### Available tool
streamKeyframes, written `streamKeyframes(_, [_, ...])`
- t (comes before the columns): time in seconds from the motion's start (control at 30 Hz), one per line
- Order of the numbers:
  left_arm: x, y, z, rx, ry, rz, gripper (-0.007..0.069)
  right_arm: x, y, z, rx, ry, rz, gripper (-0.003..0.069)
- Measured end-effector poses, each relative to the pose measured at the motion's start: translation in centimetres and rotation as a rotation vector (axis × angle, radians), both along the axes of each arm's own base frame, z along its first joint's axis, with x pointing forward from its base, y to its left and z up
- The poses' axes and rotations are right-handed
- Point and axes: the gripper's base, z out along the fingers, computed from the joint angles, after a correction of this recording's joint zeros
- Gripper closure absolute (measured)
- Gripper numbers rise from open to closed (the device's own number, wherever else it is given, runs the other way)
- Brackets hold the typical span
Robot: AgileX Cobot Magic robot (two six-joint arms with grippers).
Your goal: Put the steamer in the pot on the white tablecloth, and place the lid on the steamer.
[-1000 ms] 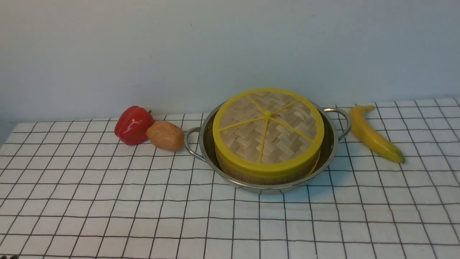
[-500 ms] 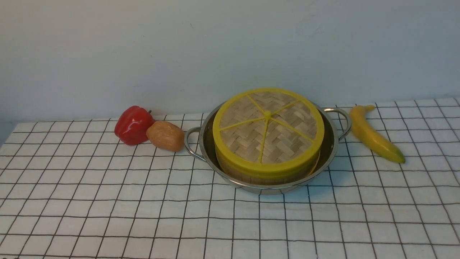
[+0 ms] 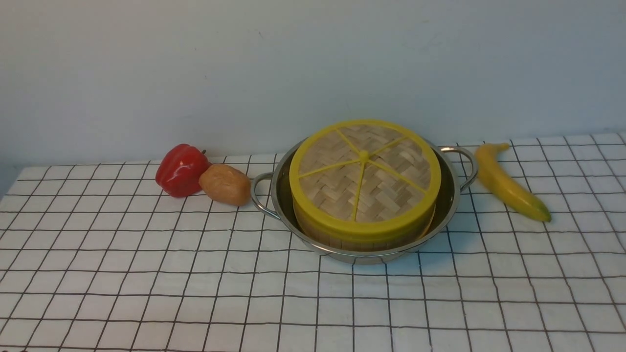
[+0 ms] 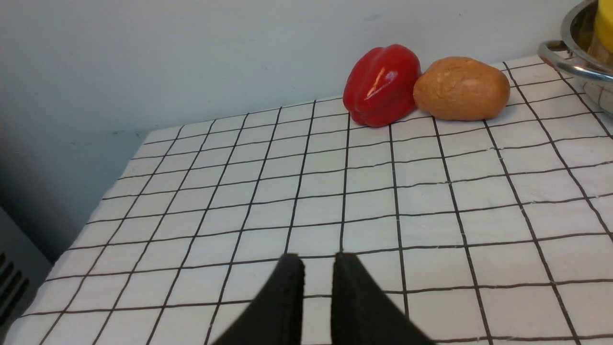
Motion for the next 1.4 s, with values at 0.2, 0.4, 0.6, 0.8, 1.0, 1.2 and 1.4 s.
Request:
streamKeyframes(0.2, [0.0, 0.0, 0.0, 0.000, 0.000, 0.000, 0.0529, 1.5, -0.1, -4.8, -0.066, -0.176, -0.026, 0.0503])
streamKeyframes(0.4, [0.0, 0.0, 0.0, 0.000, 0.000, 0.000, 0.0517, 2.3, -0.2, -8.5, -0.064, -0.247, -0.102, 0.0491])
streamKeyframes(0.6, [0.0, 0.0, 0.0, 0.000, 0.000, 0.000, 0.0507, 2.9, -0.6, -11.7, -0.051, -0.158, -0.185, 0.0477])
streamKeyframes(0.8, [0.0, 0.0, 0.0, 0.000, 0.000, 0.000, 0.0508, 3.0, -0.7, -13.0, -0.044, -0.114, -0.198, 0.0466])
streamKeyframes(1.0, [0.0, 0.0, 0.0, 0.000, 0.000, 0.000, 0.0496, 3.0, -0.7, -13.2, -0.007, -0.093, -0.205, 0.0447])
streamKeyframes(1.2, [0.0, 0.0, 0.0, -0.001, 0.000, 0.000, 0.0487, 3.0, -0.7, -13.2, 0.009, -0.090, -0.206, 0.0433])
streamKeyframes(1.4, [0.0, 0.0, 0.0, -0.002, 0.000, 0.001, 0.0475, 3.0, -0.6, -13.2, 0.011, -0.090, -0.205, 0.0422])
